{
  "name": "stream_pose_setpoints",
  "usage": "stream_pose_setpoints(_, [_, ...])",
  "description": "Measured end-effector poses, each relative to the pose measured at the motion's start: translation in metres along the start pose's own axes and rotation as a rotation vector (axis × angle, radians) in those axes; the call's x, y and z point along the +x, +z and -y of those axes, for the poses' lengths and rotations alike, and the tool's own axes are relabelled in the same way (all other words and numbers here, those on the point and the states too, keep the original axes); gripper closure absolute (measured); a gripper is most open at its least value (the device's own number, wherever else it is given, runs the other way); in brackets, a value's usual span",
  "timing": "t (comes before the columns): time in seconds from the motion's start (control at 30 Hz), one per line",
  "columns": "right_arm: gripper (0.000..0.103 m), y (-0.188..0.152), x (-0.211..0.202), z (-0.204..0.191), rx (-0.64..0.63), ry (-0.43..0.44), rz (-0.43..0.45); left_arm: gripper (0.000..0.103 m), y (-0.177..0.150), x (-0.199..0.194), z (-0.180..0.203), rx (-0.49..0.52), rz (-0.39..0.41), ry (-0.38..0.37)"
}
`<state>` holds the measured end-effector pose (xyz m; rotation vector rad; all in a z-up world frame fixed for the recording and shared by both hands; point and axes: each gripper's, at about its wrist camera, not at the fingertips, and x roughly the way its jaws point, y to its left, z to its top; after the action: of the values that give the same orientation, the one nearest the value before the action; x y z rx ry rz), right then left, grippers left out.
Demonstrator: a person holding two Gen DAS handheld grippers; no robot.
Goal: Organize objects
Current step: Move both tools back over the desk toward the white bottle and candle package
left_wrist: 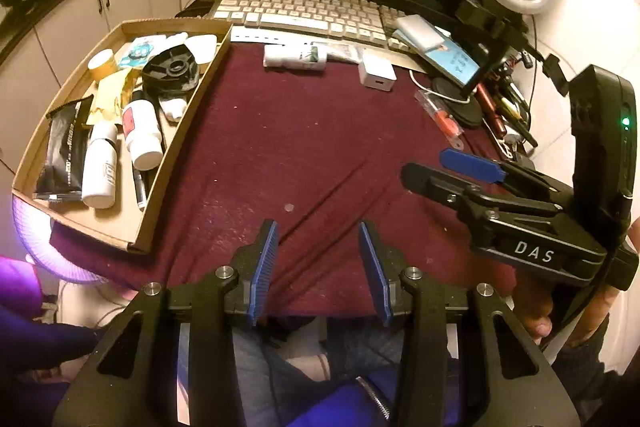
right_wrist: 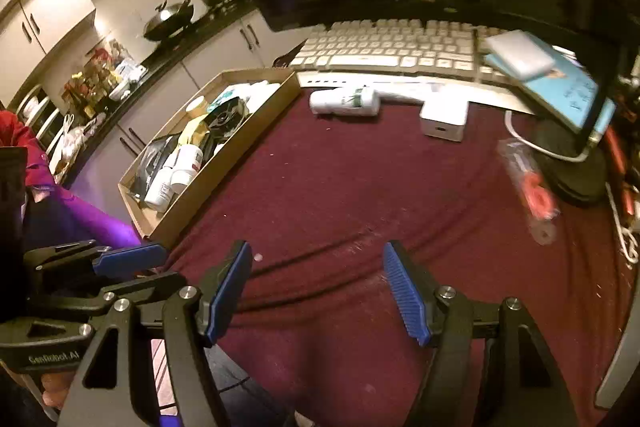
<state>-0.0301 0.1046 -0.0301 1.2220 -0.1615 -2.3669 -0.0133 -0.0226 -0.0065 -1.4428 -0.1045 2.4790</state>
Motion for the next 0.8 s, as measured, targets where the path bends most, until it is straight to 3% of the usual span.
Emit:
stream_pose_setpoints(0.43, [0.034,-0.014,-0.041,0.044,0.061,-0.045,0.097,0.061,0.005,0.0,0.028,0.059,0.002,-0.008])
stream_pose_setpoints(0.8, [0.034,-0.002,-0.034,0.084,0.106,-0.095,0.107,0.061,0.029,0.022,0.015,0.037,-0.02,-0.003])
